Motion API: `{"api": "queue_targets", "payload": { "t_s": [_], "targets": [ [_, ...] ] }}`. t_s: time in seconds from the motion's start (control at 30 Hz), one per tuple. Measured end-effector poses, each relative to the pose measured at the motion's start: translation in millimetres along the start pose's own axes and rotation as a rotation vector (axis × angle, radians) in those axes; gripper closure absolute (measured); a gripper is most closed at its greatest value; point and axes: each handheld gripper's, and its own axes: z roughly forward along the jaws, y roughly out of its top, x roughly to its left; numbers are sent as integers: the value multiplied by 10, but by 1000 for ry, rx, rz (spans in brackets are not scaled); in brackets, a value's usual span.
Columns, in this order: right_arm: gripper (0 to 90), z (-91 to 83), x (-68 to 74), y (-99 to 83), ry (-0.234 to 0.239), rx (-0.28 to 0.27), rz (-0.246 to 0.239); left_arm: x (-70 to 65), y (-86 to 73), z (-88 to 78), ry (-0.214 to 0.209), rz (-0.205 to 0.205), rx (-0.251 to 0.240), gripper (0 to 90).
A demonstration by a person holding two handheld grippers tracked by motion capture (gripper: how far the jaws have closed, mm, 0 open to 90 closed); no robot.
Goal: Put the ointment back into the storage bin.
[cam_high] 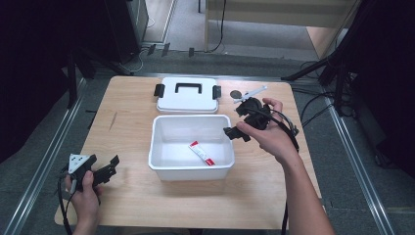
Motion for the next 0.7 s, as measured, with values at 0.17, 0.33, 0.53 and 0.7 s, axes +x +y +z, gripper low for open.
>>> {"api": "queue_targets", "payload": {
  "t_s": [0.17, 0.33, 0.53, 0.7],
  "targets": [
    [0, -53, -141, -188, -32, -41, 49, -1, 0, -1, 1, 2, 0, 145],
    [0, -69, -297, -445, -41, -77, 105, -4, -4, -1, 1, -2, -7, 145],
    [0, -54, -448, -800, -74, -117, 162, -2, -2, 0, 1, -1, -4, 145],
    [0, -16, -546, -1148, -103, -172, 209, -5, -4, -4, -2, 2, -3, 144]
  ]
}}
